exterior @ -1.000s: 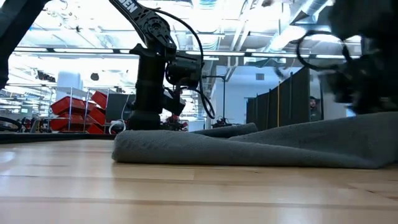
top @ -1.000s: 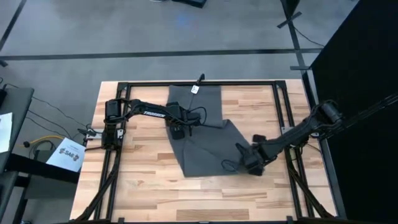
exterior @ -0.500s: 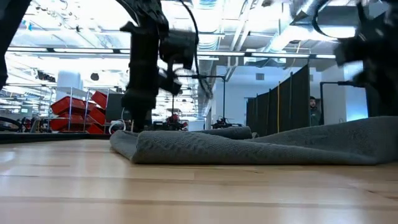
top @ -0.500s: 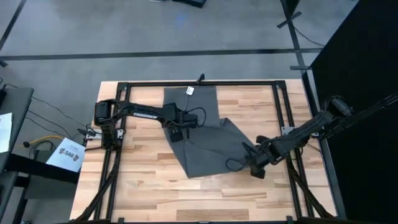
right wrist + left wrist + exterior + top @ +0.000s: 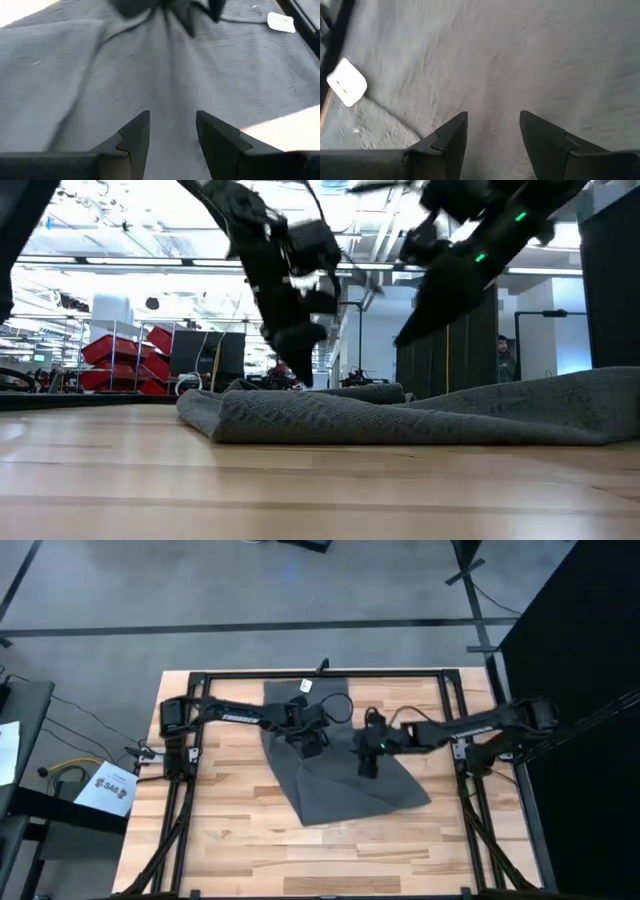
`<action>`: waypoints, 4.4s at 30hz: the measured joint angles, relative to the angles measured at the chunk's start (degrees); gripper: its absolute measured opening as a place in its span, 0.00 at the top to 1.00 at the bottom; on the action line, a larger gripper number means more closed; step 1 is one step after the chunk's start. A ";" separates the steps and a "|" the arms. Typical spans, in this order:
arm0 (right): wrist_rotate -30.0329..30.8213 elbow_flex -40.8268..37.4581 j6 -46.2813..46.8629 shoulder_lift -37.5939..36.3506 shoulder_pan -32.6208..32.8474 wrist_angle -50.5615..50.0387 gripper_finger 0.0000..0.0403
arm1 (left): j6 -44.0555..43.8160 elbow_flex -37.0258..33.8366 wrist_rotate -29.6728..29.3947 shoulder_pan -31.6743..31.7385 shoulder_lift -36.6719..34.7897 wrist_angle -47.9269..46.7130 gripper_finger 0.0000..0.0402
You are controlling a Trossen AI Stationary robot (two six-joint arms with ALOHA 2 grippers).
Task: Roll towel
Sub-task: Roll the gray towel
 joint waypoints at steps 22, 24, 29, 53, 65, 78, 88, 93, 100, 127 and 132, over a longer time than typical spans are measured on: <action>-7.02 0.27 -7.23 19.94 -16.82 9.43 0.63 | -12.81 -0.02 -7.91 0.79 -2.61 -36.85 0.58; -5.91 0.12 -8.30 18.81 -18.92 7.95 0.63 | -15.17 -0.02 -9.16 -0.86 -3.86 -40.01 0.58; -5.69 -0.03 -9.67 16.16 -23.36 2.59 0.63 | -21.51 -0.12 -13.13 -5.54 -6.30 -47.14 0.58; -6.94 -0.23 -9.68 -2.61 -16.65 -10.11 0.63 | -40.95 -23.78 -12.25 -22.17 -35.11 -19.28 0.58; -10.85 -0.11 -0.32 9.90 -5.75 -4.14 0.63 | -29.80 -24.04 -9.88 -10.55 -23.45 -1.80 0.66; -10.29 0.39 2.96 12.95 -2.29 -11.76 0.63 | -38.55 -24.04 -11.22 -10.14 -17.86 -28.95 0.68; -10.53 -0.19 4.55 8.73 3.87 -22.08 0.63 | -50.45 -31.52 -10.26 -13.78 -21.59 -34.86 0.68; -10.83 -0.53 6.78 5.00 5.41 -21.77 0.63 | -51.22 -29.03 -5.03 -18.08 -25.64 -31.67 0.68; -12.54 -0.33 15.80 6.23 10.72 -21.22 0.63 | -45.65 -25.60 -8.93 -22.97 -36.34 -17.12 0.68; -14.26 -0.75 37.58 8.21 29.59 -18.11 0.63 | -48.09 -27.97 -11.76 -11.76 -22.37 -29.03 0.68; -13.17 -0.75 36.33 8.23 29.29 -18.06 0.63 | -48.71 -27.21 -9.97 -14.52 -22.87 -28.06 0.68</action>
